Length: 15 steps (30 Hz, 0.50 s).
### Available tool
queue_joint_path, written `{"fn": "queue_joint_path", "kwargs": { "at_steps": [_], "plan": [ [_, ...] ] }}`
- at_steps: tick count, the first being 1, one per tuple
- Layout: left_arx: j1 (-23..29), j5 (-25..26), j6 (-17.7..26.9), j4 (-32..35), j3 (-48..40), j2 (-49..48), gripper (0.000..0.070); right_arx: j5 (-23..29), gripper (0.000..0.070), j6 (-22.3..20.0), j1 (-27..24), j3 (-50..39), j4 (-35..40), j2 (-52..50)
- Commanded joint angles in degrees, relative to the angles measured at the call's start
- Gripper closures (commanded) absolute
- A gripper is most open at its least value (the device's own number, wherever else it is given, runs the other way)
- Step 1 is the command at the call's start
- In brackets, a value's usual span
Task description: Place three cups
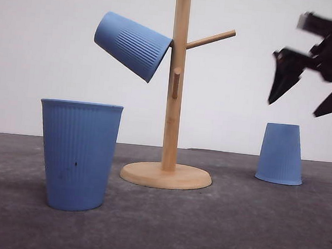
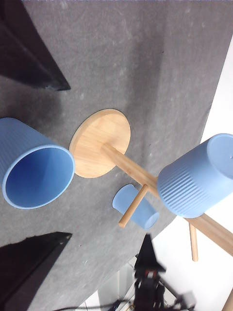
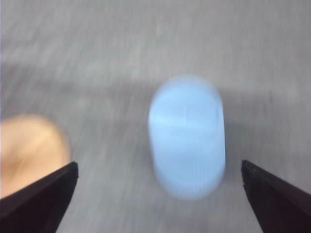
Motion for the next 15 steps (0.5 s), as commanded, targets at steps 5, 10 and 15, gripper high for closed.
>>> {"fn": "queue_joint_path", "kwargs": {
  "at_steps": [5,10,15],
  "plan": [
    [-0.02,-0.15,0.42,0.52,0.5,0.24,0.0161,0.34,0.0,-0.86,-0.37,1.35,9.42,9.68],
    [-0.02,-0.44,-0.03,0.48,0.5,0.24,0.0161,0.82,0.0,-0.4,-0.5,1.35,14.16,15.8],
    [-0.02,-1.76,-0.81,0.48,0.5,0.24,0.0161,0.78,0.0207,0.02,-0.48,1.34,16.16,18.75]
  ]
}}
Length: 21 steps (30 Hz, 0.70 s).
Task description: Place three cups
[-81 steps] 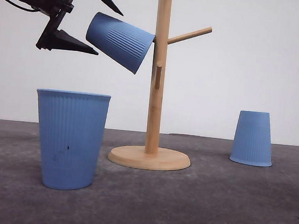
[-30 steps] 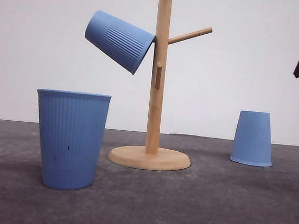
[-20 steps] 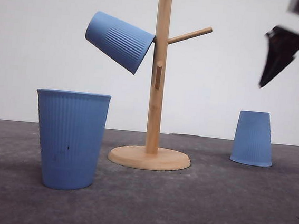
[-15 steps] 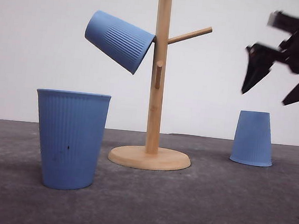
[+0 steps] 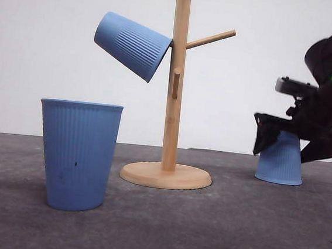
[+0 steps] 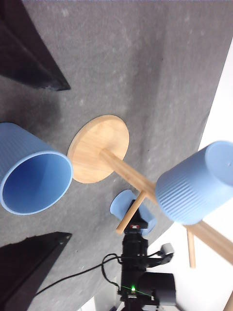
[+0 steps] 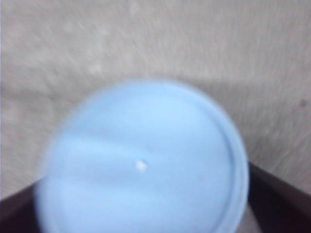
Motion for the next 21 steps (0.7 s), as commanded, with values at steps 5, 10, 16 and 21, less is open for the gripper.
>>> {"fn": "queue_joint_path", "kwargs": {
  "at_steps": [5,10,16,21],
  "plan": [
    [-0.02,-0.43,-0.32,0.53,0.5,0.24,0.0161,-0.82,0.0331,0.02,-0.07,0.86,0.93,-0.06],
    [-0.02,-0.43,-0.3,0.51,0.5,0.24,0.0161,-3.55,0.0331,0.11,-0.31,0.84,-3.28,-4.46],
    [-0.02,-0.42,-0.29,0.51,0.5,0.24,0.0161,-9.41,0.0331,2.63,-1.04,0.58,-12.06,-13.09],
    [-0.02,-0.42,-0.29,0.53,0.5,0.24,0.0161,-16.33,0.0331,4.87,-3.58,-4.67,-11.14,-22.02]
  ]
}}
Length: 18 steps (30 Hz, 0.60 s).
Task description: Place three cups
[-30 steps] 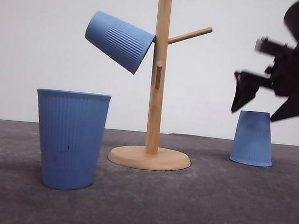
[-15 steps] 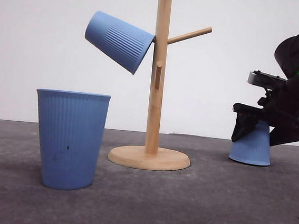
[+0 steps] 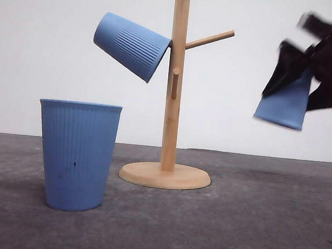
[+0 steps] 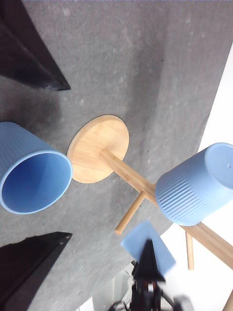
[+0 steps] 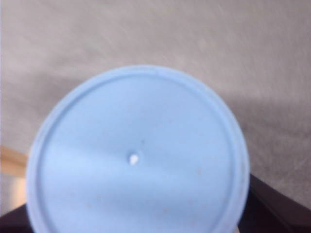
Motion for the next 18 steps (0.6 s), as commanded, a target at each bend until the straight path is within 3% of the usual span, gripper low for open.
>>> {"fn": "queue_joint_path", "kwargs": {
  "at_steps": [1,5,8,11,14,18],
  "plan": [
    [-0.02,-0.11,0.02,0.57,0.5,0.24,0.0161,-2.39,0.0331,2.43,-1.3,-3.3,1.47,-3.43],
    [-0.02,-0.11,0.02,0.57,0.5,0.24,0.0161,-14.75,0.0331,13.22,-6.41,-13.96,11.74,-12.15],
    [-0.02,-0.11,0.0,0.57,0.5,0.24,0.0161,-22.56,0.033,27.09,-10.64,-19.02,21.78,-15.68],
    [-0.04,-0.11,0.02,0.55,0.5,0.24,0.0161,-25.81,0.0329,39.76,-12.35,-19.57,29.6,-15.74],
    [-0.02,-0.09,0.04,0.61,0.5,0.24,0.0161,-25.33,0.0329,46.06,-11.67,-19.42,38.41,-15.12],
    [-0.02,-0.09,0.04,0.59,0.5,0.24,0.0161,-23.98,0.0329,47.84,-8.06,-17.08,41.39,-12.34]
  ]
}}
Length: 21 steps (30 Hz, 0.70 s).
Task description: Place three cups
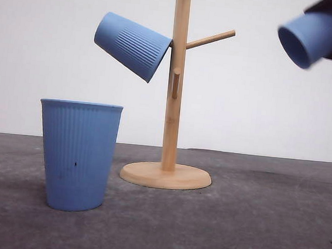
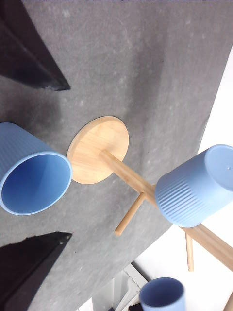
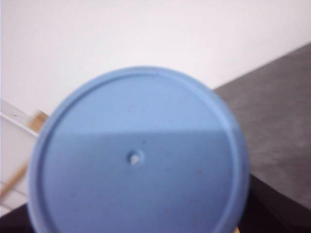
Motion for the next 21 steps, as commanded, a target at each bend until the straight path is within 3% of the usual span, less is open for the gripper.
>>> {"fn": "queue_joint_path", "kwargs": {
  "at_steps": [1,13,17,21],
  "plan": [
    [-0.02,-0.07,0.04,0.59,0.5,0.2,0.0161,0.39,0.0329,3.53,1.8,1.97,0.67,2.32],
    [-0.04,0.22,0.02,0.57,0.5,0.2,0.0161,1.62,0.0329,1.88,11.98,11.45,2.14,14.64],
    [-0.04,0.2,0.02,0.59,0.5,0.22,0.0161,2.79,0.0329,-0.44,15.09,11.8,2.31,16.73],
    [-0.02,0.2,0.02,0.5,0.5,0.22,0.0161,4.22,0.0239,-1.66,17.49,11.8,2.47,17.94]
  ]
}}
